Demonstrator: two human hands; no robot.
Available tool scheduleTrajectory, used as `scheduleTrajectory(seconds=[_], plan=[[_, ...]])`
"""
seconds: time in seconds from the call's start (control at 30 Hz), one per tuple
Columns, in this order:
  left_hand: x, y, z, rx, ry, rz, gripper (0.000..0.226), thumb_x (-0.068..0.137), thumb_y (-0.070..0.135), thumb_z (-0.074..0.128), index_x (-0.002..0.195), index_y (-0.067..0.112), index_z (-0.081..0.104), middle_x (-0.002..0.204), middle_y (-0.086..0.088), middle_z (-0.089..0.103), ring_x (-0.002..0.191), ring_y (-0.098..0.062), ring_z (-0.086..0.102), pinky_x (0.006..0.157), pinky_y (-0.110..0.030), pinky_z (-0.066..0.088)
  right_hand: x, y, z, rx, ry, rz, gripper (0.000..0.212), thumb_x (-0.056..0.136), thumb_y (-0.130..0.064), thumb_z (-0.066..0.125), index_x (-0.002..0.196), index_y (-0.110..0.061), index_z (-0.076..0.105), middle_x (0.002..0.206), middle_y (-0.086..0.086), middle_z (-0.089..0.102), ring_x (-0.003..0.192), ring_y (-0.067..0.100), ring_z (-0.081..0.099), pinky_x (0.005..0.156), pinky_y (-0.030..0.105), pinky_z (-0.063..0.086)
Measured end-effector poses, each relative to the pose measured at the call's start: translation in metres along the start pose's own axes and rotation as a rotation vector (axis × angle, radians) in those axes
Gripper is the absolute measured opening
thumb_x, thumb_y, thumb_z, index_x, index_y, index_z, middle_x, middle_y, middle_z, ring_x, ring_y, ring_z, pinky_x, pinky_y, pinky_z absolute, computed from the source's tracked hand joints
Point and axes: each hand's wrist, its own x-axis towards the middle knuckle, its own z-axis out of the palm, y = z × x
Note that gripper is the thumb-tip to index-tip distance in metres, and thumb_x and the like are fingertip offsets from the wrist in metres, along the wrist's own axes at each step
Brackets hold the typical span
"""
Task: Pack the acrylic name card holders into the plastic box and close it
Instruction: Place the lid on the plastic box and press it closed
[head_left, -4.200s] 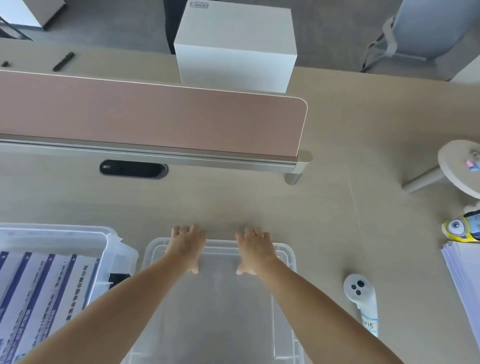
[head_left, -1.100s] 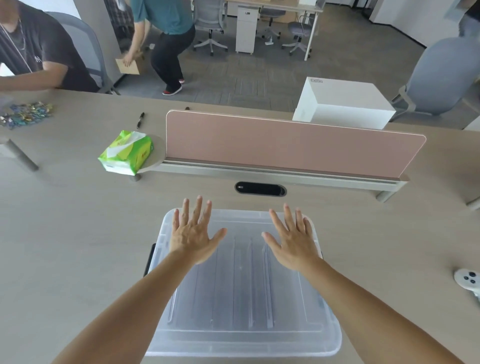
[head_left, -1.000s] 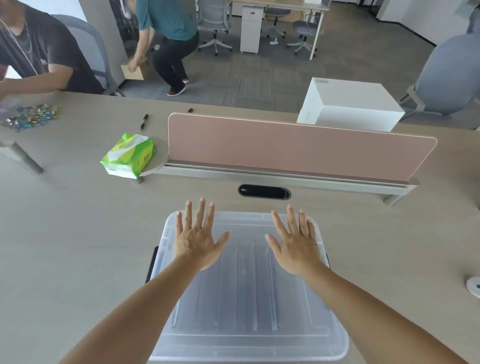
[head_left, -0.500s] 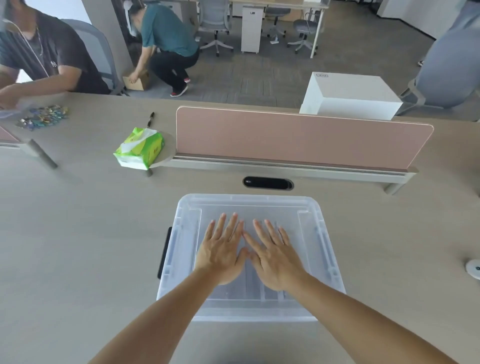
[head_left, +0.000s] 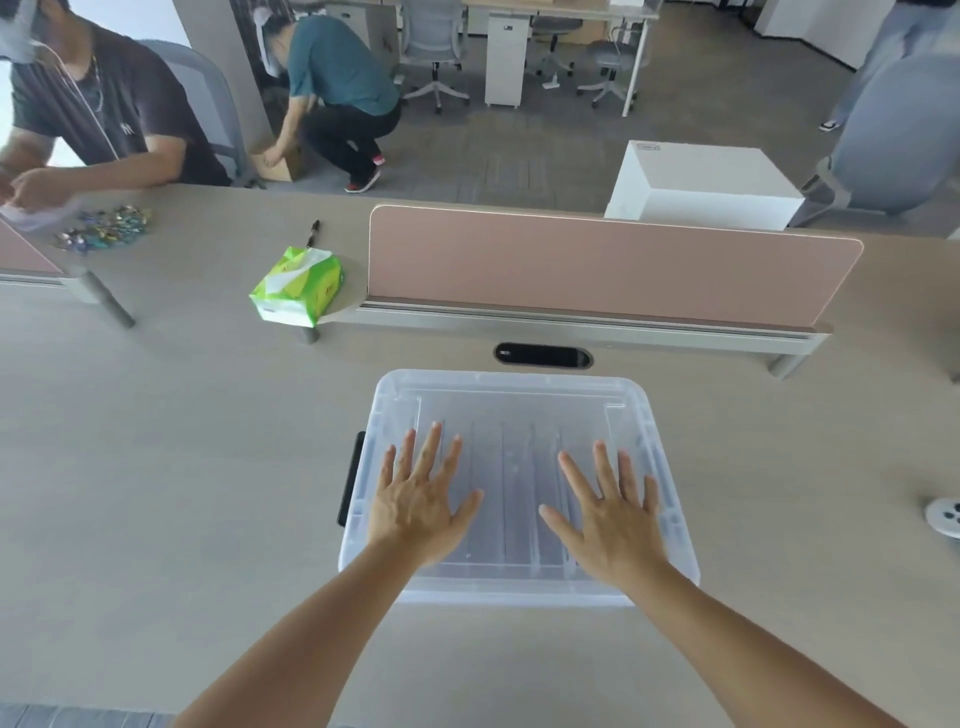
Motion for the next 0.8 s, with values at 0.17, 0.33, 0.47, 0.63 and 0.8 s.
scheduleTrajectory(seconds=[0.17, 0.33, 0.47, 0.63, 0.8], plan=[[0.002, -0.003, -0.025, 0.021, -0.015, 0.141, 0.082, 0.082, 0.064, 0.007, 0.152, 0.024, 0.024, 0.161, -0.008, 0.013, 0.146, -0.042, 0.013, 0.120, -0.050, 0.008, 0.000, 0.004, -0.018, 0.100, 0.010, 0.066, 0.088, 0.080, -0.081, 0.028, 0.150, -0.039, -0.005, 0.159, 0.008, -0.022, 0.147, 0.033, -0.015, 0.116, 0.055, -0.003], [0.015, -0.061, -0.038, -0.178, 0.203, -0.251, 0.071, 0.086, 0.057, 0.038, 0.139, 0.010, 0.044, 0.144, -0.017, 0.043, 0.135, -0.037, 0.036, 0.110, -0.046, 0.032, 0.028, 0.045, -0.047, 0.429, 0.164, 0.411, 0.087, 0.083, -0.060, 0.057, 0.147, -0.022, 0.013, 0.152, 0.016, 0.020, 0.136, 0.041, 0.028, 0.108, 0.053, 0.028], [0.018, -0.071, -0.044, -0.563, -0.023, -0.687, 0.081, 0.087, 0.061, 0.049, 0.145, 0.009, 0.029, 0.139, -0.016, 0.046, 0.128, -0.036, 0.046, 0.090, -0.044, 0.043, 0.040, 0.079, -0.033, 0.561, 0.022, 0.489, 0.086, 0.086, -0.062, 0.051, 0.147, -0.019, 0.010, 0.146, 0.021, 0.031, 0.128, 0.044, 0.042, 0.100, 0.053, 0.043], [0.027, -0.071, -0.024, -0.917, -0.168, -0.753, 0.066, 0.085, 0.061, 0.056, 0.117, 0.003, 0.059, 0.104, -0.016, 0.063, 0.088, -0.032, 0.062, 0.076, -0.037, 0.049, 0.045, 0.090, -0.020, 0.872, -0.105, 0.603, 0.094, 0.079, -0.071, 0.055, 0.145, -0.011, 0.026, 0.135, 0.013, 0.049, 0.118, 0.034, 0.053, 0.092, 0.043, 0.047], [0.025, -0.083, -0.040, -0.857, -0.170, -0.722, 0.055, 0.069, 0.056, 0.077, 0.082, 0.004, 0.063, 0.073, -0.009, 0.062, 0.067, -0.028, 0.064, 0.059, -0.034, 0.052, 0.044, 0.097, -0.031, 0.897, -0.121, 0.584, 0.062, 0.067, -0.070, 0.067, 0.080, -0.010, 0.055, 0.071, 0.005, 0.053, 0.062, 0.025, 0.057, 0.059, 0.031, 0.047]])
